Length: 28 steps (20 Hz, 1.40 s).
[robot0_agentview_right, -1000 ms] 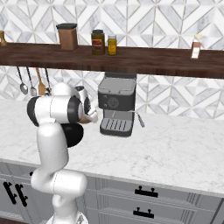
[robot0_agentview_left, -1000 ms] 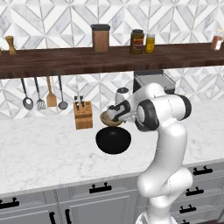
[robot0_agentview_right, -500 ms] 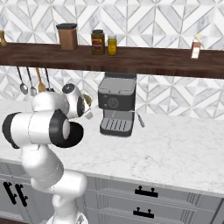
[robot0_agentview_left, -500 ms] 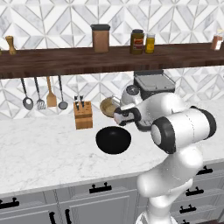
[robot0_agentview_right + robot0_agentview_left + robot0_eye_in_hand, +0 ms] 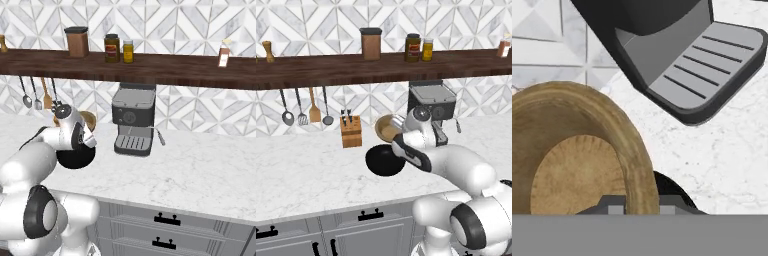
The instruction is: Pick up the bowls on the counter and stack them on top of one another in the open cabinet. Place the smaller bowl on top of the larger bowl.
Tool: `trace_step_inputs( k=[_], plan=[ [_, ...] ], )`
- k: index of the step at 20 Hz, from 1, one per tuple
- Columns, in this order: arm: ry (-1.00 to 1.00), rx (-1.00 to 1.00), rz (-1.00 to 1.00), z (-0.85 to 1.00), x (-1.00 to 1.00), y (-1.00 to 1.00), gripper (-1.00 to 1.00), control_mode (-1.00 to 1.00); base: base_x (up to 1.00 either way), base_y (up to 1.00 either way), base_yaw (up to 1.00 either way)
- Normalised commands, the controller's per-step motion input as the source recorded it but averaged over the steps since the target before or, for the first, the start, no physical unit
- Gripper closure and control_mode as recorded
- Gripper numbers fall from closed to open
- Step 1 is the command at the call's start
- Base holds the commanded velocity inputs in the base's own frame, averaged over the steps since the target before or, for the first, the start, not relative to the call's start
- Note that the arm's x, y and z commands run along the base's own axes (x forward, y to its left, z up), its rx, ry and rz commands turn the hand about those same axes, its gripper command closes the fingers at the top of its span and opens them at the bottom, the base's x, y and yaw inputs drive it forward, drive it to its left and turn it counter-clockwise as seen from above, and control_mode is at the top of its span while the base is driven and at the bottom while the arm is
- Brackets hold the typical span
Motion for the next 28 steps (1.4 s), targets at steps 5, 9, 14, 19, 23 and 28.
trace_step_inputs(
  k=[5, 9, 14, 19, 23, 28],
  plan=[
    [0.21, 0.0, 0.02, -0.05, -0.81, 0.02, 1.0, -1.0, 0.0, 0.0, 0.0],
    [0.03, 0.0, 0.01, -0.21, -0.05, 0.04, 1.0, -1.0, 0.0, 0.0, 0.0],
    [0.05, 0.0, 0.0, -0.39, 0.02, 0.06, 1.0, -1.0, 0.0, 0.0, 0.0],
    [0.02, 0.0, 0.0, -0.11, 0.03, 0.24, 1.0, -1.0, 0.0, 0.0, 0.0],
    [0.04, 0.0, 0.0, -0.01, 0.24, 0.21, 1.0, -1.0, 0.0, 0.0, 0.0],
    [0.08, 0.0, 0.0, -0.31, 0.42, 0.05, 1.0, -1.0, 0.0, 0.0, 0.0]
  ],
)
